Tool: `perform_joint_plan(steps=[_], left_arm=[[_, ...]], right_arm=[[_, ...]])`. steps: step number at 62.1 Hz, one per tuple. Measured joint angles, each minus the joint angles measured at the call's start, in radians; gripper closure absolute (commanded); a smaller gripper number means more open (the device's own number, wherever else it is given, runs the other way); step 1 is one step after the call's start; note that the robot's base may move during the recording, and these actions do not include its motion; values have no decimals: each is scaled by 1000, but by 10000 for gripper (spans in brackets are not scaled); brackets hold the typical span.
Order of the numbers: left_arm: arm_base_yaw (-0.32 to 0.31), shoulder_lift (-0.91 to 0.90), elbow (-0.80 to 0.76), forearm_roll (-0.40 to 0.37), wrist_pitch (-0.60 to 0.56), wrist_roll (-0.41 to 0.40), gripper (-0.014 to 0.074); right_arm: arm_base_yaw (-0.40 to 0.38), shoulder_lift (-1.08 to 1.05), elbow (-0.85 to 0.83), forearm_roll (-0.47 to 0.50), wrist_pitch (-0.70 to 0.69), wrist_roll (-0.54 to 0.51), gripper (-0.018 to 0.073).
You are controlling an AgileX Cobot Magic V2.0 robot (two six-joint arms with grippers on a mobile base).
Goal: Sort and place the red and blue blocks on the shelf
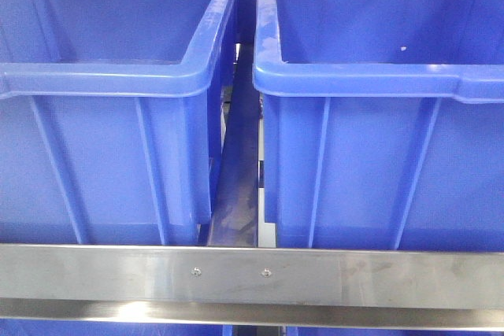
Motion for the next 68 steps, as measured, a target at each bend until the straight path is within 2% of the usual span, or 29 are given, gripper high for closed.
perform_joint_plan(steps=[12,68], left_arm=[[0,0,0,-30,0,37,472],[0,0,0,-32,0,37,472]], right_arm=[[0,0,0,0,0,0,497],[0,0,0,0,0,0,497]])
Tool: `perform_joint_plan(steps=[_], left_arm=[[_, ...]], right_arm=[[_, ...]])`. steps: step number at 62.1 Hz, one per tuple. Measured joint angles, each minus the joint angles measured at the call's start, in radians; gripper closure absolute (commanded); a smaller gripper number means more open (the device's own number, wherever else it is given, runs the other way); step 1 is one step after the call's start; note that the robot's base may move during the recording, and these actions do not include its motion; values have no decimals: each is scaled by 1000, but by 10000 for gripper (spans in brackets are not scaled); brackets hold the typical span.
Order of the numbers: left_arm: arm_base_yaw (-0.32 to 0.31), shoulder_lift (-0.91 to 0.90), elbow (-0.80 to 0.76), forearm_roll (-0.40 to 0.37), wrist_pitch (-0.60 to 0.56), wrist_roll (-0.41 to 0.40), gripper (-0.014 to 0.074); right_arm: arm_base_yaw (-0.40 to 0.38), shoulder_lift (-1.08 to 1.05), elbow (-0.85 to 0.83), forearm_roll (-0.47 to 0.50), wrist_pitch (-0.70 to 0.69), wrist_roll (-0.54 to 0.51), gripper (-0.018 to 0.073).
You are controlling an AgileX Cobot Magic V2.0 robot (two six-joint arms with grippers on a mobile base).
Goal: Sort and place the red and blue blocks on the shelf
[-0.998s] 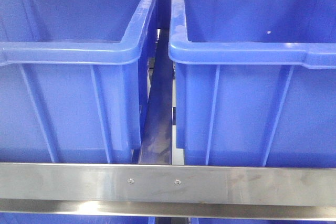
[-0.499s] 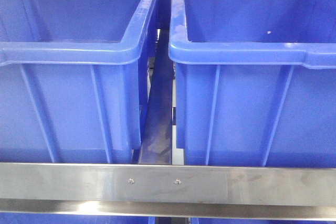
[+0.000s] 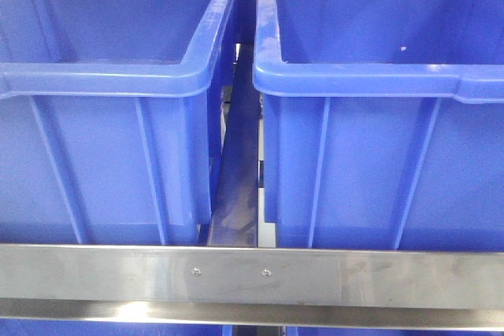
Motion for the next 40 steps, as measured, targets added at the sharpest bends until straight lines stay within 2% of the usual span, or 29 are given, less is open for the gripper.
perform_joint_plan(steps=[40], left_arm=[[0,0,0,0,2,0,472]], right_arm=[[0,0,0,0,0,0,497]])
